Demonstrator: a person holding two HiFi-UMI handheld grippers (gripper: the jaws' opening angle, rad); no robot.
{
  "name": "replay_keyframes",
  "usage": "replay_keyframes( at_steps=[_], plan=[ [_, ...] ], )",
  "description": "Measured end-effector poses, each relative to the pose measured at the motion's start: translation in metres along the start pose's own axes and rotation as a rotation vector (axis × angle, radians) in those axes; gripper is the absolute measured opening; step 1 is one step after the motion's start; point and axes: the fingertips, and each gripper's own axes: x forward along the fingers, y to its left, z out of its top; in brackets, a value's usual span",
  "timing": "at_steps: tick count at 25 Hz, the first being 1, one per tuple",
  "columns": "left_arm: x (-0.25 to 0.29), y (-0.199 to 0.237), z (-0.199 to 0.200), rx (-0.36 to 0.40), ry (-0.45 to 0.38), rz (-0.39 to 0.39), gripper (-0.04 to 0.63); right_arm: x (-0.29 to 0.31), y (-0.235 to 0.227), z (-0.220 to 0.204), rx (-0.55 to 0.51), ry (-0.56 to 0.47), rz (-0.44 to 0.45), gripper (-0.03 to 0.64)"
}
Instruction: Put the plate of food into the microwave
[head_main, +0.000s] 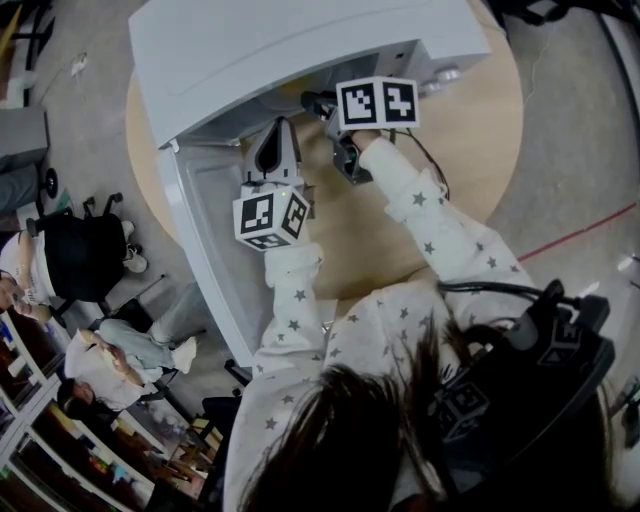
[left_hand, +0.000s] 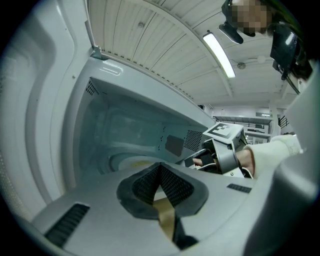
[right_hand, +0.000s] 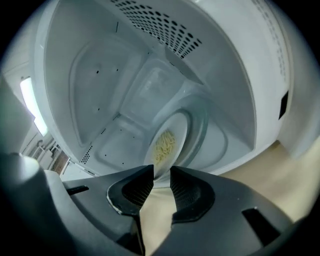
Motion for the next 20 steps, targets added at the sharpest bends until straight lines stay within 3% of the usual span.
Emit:
replay_keyframes(
  at_steps=[9,20],
  plan=[
    [-0.004,0.002,-0.006,0.001,0.007,0.002,0.002,0.001,-0.006,-0.009,-0.047,0.037,-0.054,0.098],
    [-0.014,-0.009,-0.009,-0.006,0.014,0.002,0.002,-0.005,-0.011,-0.020,0.118,0.016,0.004,0.101]
  ],
)
